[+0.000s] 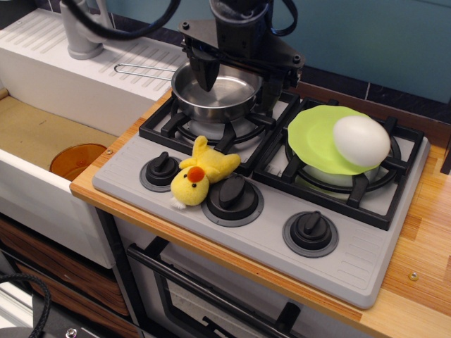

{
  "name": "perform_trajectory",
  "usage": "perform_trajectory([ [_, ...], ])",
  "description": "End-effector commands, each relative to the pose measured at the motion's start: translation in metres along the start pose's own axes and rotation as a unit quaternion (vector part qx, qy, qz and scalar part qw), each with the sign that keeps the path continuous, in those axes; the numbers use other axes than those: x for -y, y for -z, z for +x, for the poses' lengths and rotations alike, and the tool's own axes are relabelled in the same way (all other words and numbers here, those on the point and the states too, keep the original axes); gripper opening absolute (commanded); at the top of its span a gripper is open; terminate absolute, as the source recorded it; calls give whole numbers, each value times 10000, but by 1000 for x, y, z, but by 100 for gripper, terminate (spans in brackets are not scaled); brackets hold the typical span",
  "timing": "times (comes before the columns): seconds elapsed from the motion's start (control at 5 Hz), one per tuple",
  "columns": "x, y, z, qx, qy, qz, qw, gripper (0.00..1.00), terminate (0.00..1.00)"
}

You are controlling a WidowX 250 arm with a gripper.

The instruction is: Put egg on plate and stuffedduck in pot or pan on stove

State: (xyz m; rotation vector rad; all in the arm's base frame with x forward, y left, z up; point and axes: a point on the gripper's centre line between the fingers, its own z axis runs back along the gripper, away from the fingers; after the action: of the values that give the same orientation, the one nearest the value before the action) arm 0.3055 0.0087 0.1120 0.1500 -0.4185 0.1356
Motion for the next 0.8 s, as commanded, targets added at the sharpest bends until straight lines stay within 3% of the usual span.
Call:
perform_trajectory([
  [0.0, -16, 4, 3, 338, -153, -100, 9993, 100, 0],
  [0.6, -31, 24, -37, 344, -298, -226, 9987, 100, 0],
])
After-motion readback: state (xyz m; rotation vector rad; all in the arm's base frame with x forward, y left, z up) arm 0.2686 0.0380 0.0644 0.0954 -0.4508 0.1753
